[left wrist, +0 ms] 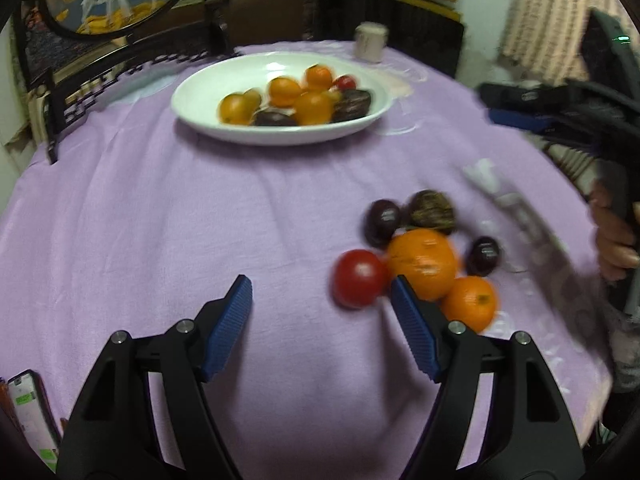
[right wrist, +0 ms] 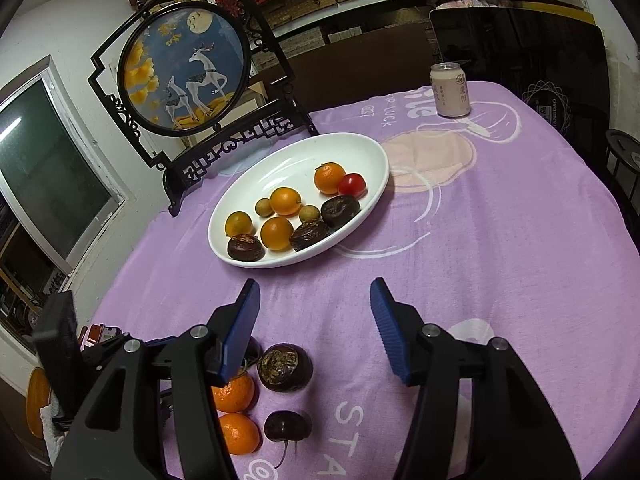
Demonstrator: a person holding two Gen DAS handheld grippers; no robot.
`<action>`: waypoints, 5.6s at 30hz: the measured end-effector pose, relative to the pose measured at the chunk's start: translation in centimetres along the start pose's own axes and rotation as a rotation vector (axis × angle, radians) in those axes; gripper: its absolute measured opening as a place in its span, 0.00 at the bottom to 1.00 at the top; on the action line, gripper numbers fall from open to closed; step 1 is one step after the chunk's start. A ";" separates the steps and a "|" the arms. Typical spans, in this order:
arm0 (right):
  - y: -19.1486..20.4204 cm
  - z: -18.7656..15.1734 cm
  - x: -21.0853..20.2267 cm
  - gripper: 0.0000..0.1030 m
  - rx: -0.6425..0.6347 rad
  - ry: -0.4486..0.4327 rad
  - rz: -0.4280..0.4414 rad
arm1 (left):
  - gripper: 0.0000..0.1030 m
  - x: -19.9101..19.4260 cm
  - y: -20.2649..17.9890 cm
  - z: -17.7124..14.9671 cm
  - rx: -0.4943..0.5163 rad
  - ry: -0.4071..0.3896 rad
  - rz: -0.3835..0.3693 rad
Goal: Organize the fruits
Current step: 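Grasp a red tomato with the left tool while the right tool grasps a dark cherry, then carry the tomato and cherry over the white plate and open both tools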
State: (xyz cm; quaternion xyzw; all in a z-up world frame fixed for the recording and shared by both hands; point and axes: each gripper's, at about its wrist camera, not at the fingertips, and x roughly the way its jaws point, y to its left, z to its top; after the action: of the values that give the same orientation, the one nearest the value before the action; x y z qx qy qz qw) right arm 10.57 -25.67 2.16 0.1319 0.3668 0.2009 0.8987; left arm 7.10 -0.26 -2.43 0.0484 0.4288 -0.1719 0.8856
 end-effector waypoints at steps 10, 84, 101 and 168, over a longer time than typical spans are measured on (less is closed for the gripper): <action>0.4 -0.1 -0.1 0.56 -0.014 -0.002 0.002 | 0.78 -2.5 5.3 0.7 -0.218 -0.105 0.047; -1.7 -0.5 1.8 0.30 -0.080 0.122 -0.060 | 0.30 1.5 2.5 1.1 -0.077 -0.014 0.096; -3.6 -0.6 2.6 0.30 -0.026 0.118 -0.106 | 0.30 1.6 2.3 1.0 -0.067 -0.014 0.102; -2.9 -2.5 3.3 0.28 -0.077 0.147 -0.113 | 0.30 1.7 2.9 1.5 -0.055 -0.010 0.086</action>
State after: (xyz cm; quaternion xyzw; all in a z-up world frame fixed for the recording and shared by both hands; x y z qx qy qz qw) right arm 11.69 -26.54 -2.69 0.0613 0.4305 0.1731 0.8837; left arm 10.25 1.65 -2.99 0.0417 0.4264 -0.1219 0.8953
